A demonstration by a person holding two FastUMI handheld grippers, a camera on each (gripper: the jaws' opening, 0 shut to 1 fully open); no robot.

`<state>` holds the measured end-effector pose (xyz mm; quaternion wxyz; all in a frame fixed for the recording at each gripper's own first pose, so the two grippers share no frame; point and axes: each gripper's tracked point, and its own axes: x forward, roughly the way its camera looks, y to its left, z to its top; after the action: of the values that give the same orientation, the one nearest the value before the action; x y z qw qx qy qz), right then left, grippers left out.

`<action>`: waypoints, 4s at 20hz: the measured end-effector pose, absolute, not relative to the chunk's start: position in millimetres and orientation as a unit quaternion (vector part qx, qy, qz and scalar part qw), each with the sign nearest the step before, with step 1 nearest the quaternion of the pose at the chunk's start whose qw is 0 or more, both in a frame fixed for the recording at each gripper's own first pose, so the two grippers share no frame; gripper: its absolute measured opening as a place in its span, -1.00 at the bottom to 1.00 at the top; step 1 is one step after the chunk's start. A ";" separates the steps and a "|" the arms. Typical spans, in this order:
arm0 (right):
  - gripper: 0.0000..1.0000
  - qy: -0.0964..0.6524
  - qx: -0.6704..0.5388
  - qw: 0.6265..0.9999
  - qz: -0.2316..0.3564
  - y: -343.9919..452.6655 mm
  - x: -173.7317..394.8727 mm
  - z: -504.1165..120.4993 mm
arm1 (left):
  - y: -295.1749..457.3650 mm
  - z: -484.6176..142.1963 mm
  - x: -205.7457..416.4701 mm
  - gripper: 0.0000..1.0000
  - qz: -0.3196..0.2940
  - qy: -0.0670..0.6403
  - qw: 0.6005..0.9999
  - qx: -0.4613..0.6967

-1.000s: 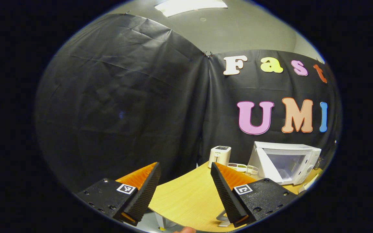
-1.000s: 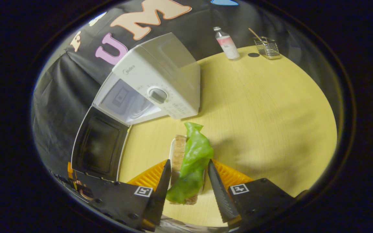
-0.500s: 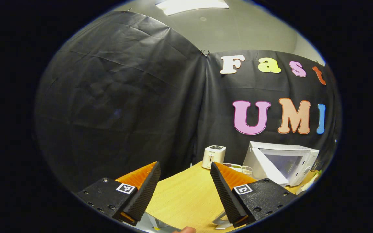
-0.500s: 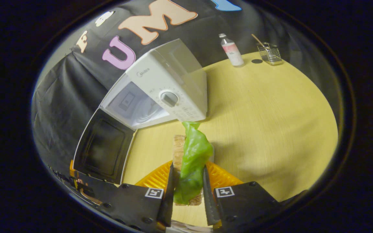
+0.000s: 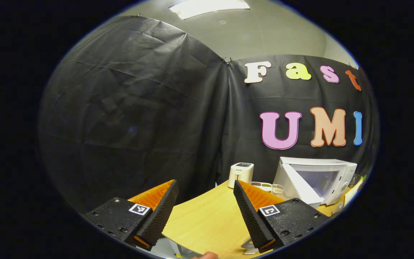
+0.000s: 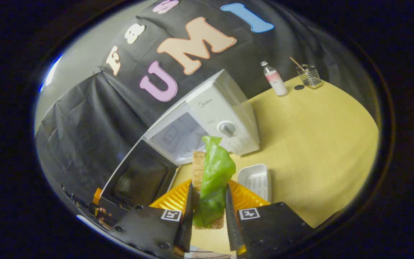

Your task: Open the microwave oven with the left hand, put the food in, and close the microwave oven.

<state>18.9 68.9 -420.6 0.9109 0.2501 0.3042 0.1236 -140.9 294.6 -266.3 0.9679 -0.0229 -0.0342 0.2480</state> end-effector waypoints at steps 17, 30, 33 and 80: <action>-0.29 0.192 0.280 0.929 0.148 276.9 81.0 -452.8 | 297.5 -262.7 -140.1 0.89 0.259 -0.035 0.965 -0.025; -0.29 0.182 0.256 0.948 0.057 280.9 219.2 -491.2 | 308.5 -259.0 -146.2 0.80 0.280 -0.040 0.959 -0.017; -0.29 0.177 0.269 0.945 0.062 284.7 239.3 -493.7 | 309.5 -258.0 -146.1 0.89 0.284 -0.042 0.958 -0.016; 0.84 0.134 -0.030 0.988 0.069 139.8 139.9 -385.8 | 292.2 -263.8 -130.4 0.89 0.257 -0.039 0.966 -0.021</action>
<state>139.9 139.8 -385.8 0.9881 -0.0297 0.1343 0.0692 -130.4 292.2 -263.8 0.9655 -0.0208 -0.0386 0.2566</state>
